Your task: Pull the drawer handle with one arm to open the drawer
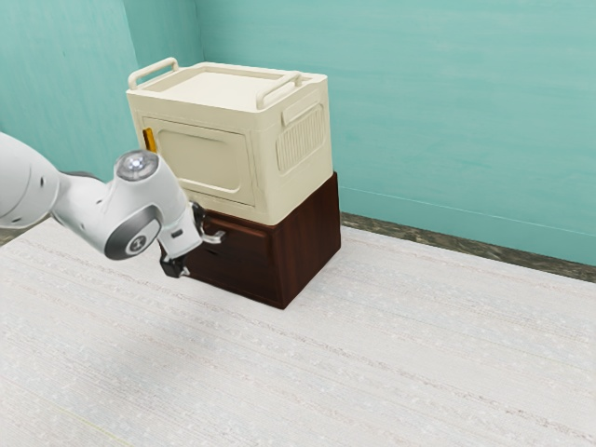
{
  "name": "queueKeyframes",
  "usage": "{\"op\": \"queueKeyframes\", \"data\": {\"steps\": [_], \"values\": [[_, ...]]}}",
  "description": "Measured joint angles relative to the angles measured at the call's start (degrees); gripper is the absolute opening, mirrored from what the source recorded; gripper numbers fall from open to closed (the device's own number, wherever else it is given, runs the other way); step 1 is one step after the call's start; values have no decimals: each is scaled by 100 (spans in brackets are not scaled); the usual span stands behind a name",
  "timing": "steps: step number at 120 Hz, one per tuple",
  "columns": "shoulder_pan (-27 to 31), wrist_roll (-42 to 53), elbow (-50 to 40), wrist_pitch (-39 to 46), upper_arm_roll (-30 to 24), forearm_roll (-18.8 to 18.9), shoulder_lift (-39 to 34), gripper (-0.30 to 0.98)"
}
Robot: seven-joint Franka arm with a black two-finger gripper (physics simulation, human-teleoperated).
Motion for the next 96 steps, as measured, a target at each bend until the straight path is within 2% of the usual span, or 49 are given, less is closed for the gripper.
{"op": "queueKeyframes", "data": {"steps": [33, 53, 72, 96], "values": [[-12, -2, -263, -167, 8, 12, -369, 64], [-11, 2, -376, -355, 16, 10, -471, 69], [-28, 2, -617, -499, 28, 6, -745, 66], [-52, 2, -1019, -589, 85, 7, -1116, 68]]}}
